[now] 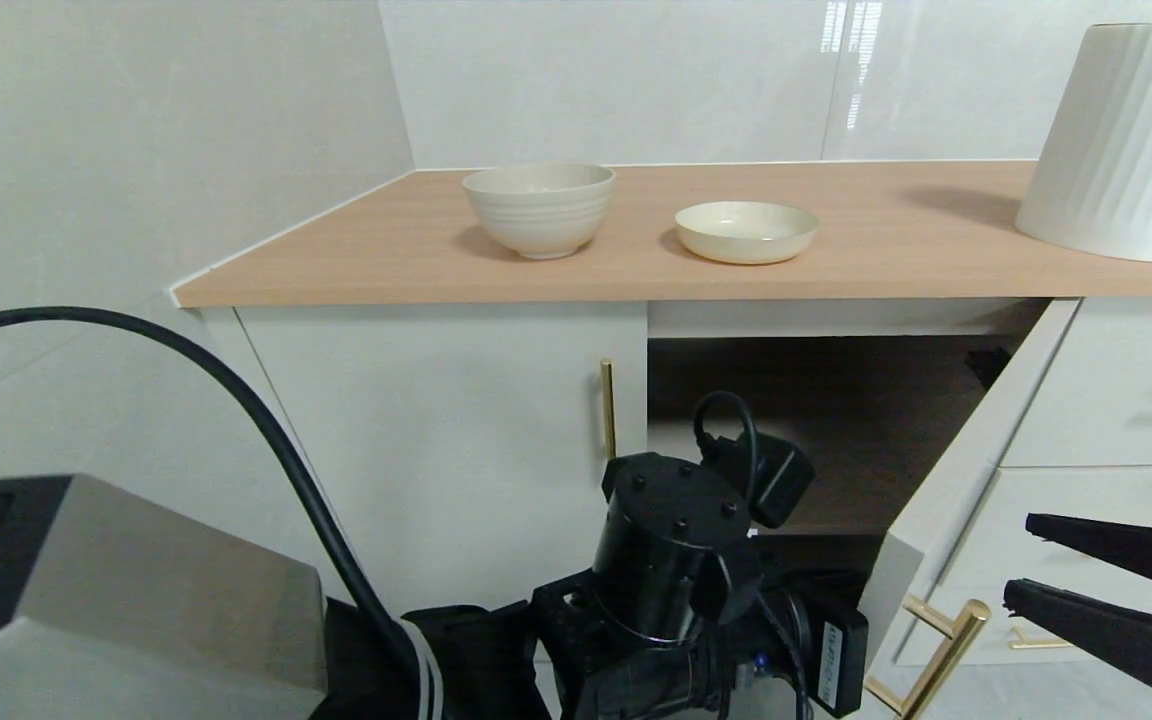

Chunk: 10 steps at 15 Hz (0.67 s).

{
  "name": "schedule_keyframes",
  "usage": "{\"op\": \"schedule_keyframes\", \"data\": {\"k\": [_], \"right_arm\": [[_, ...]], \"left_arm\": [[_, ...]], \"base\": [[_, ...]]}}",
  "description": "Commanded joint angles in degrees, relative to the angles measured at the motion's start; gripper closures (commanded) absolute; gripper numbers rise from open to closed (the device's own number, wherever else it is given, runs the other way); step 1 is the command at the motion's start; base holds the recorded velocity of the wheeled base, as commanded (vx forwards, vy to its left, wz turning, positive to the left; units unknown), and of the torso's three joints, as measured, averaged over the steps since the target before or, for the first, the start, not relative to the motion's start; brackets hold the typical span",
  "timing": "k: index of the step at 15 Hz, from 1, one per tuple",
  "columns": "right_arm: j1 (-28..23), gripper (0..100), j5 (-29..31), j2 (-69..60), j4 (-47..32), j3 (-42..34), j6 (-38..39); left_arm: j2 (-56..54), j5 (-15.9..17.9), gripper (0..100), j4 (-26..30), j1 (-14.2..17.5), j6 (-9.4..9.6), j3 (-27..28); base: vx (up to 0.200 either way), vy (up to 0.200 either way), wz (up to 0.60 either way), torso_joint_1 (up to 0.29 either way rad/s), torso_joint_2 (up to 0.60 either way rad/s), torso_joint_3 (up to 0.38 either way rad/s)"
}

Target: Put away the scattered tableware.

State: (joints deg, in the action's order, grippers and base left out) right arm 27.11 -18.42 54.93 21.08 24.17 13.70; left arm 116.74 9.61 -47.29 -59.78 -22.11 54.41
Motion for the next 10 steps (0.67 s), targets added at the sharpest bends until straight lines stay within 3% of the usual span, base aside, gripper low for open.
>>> {"op": "schedule_keyframes", "data": {"k": [1,4,7,10], "right_arm": [[0.0,0,0.0,0.1,0.0,0.0,0.0],[0.0,0,0.0,0.3,0.0,-0.1,0.0],[0.0,0,0.0,0.3,0.0,-0.2,0.0],[0.0,0,0.0,0.2,0.0,-0.4,0.0]], "left_arm": [[0.3,0.1,100,0.0,0.2,-0.03,0.0],[-0.2,-0.6,100,0.0,1.2,-0.03,-0.5],[0.1,-1.0,100,0.0,1.6,0.14,-1.1],[0.9,0.1,100,-0.3,2.3,-0.12,-0.7]], "base": [[0.0,0.0,0.0,0.0,0.0,0.0],[0.0,0.0,0.0,0.0,0.0,0.0],[-0.2,0.0,0.0,0.002,0.0,0.001],[0.0,0.0,0.0,0.0,0.0,0.0]]}}
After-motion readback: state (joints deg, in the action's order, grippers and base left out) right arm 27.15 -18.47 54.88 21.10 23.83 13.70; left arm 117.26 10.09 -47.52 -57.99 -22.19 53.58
